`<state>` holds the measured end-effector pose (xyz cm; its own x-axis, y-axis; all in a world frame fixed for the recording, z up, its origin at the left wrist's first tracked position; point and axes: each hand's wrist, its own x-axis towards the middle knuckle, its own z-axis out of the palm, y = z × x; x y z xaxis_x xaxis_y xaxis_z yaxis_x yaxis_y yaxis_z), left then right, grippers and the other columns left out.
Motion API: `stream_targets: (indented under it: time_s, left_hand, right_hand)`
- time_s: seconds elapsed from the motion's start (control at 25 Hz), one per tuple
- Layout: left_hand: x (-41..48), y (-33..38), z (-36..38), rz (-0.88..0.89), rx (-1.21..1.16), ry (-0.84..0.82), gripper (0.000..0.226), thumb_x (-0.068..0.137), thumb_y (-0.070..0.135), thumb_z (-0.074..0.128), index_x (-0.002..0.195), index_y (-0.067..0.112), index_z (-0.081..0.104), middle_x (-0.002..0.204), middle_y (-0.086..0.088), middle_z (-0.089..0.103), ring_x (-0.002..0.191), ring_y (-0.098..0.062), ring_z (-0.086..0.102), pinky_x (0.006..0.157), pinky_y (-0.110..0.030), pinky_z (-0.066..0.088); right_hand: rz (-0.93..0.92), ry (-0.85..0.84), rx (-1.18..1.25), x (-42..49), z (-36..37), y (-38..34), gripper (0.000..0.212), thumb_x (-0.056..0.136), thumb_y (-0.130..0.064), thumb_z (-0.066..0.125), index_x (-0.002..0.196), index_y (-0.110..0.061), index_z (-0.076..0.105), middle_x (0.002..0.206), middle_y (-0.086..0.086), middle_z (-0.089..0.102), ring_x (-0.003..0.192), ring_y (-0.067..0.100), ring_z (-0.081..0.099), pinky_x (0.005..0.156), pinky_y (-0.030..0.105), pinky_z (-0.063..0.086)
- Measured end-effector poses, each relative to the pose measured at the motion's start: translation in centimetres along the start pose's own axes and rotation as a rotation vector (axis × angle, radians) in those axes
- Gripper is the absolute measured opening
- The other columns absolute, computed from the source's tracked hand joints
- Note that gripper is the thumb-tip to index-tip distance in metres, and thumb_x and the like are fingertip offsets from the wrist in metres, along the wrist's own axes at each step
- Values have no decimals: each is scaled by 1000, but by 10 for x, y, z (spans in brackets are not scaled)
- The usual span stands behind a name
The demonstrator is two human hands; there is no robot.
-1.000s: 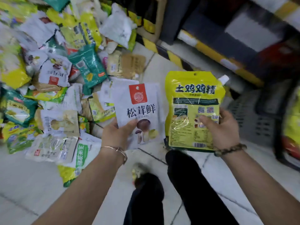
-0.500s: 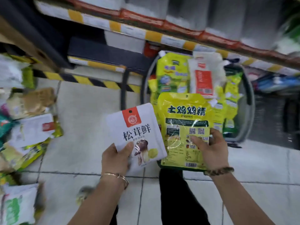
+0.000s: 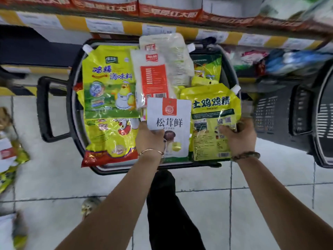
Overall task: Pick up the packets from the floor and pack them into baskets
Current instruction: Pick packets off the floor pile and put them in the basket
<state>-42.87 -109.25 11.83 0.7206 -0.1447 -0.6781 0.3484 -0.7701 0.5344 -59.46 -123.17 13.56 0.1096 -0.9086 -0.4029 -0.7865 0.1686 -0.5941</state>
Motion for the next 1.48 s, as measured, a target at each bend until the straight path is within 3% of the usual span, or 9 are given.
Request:
stream_targets:
  time_s: [0.08,0.2,0.28,0.4,0.64,0.88,1.0,1.24,1.48]
  left_hand:
    - [-4,4,11,37,-23,47,34,80,6,63,112,12,53,111,-10,65,103,-27,61,75,-22,41]
    - [-13,-5,11,345,155,161,77,67,10,76,134,10,40,133,-18,44,121,-33,46,98,-40,41]
    - [-15,-15,13,691,561,171,99,59,34,82,142,15,31,145,-24,31,132,-43,34,105,-54,32]
    - [-4,-24,25,935,986,54,106,56,65,73,143,22,32,151,-20,25,135,-46,26,100,-64,28]
    - [4,-19,41,811,1124,-50,92,72,72,38,144,18,24,149,-21,31,132,-46,34,101,-61,32]
    - [-6,-1,12,770,931,-191,74,85,46,52,148,19,24,157,-15,6,143,-38,10,114,-56,15]
    - [-10,4,-37,728,762,-75,53,73,33,58,121,11,60,137,-21,48,117,-38,55,93,-52,45]
    - [-3,-45,-175,357,229,122,59,71,32,53,125,9,57,135,-15,49,119,-31,52,99,-36,42]
    - [7,-146,-322,95,-48,320,46,81,12,64,126,8,54,133,-10,49,125,-24,46,101,-23,30]
  right_hand:
    - [4,1,-40,8,10,3,28,77,-14,75,97,-13,54,85,-1,62,73,17,59,54,13,37]
    - [-78,-21,-131,10,24,11,67,83,-24,67,141,-9,36,133,14,49,114,26,53,90,31,46]
    - [-191,-75,-317,4,35,13,74,87,-50,49,148,-13,26,152,17,24,138,33,27,111,49,27]
    - [-257,-188,-420,-8,51,6,83,79,-72,10,150,-28,11,159,7,2,146,29,-1,114,51,1]
    - [-246,-160,-607,-5,80,9,91,74,-78,-11,147,-26,-3,158,12,1,146,31,0,112,57,2]
    - [-199,-265,-593,-3,62,-9,78,89,-62,38,151,-28,4,159,4,-6,146,23,-5,115,50,-7]
    - [-358,-232,-532,-21,57,-39,70,88,-47,51,147,-20,26,156,6,18,143,26,18,117,50,3]
    - [-739,-422,-359,-111,116,-124,62,82,-43,46,129,-5,53,126,18,58,115,37,55,97,48,45]
    - [-883,-603,-335,-240,241,-201,43,78,-25,57,116,-3,63,110,14,66,100,28,61,87,31,41]
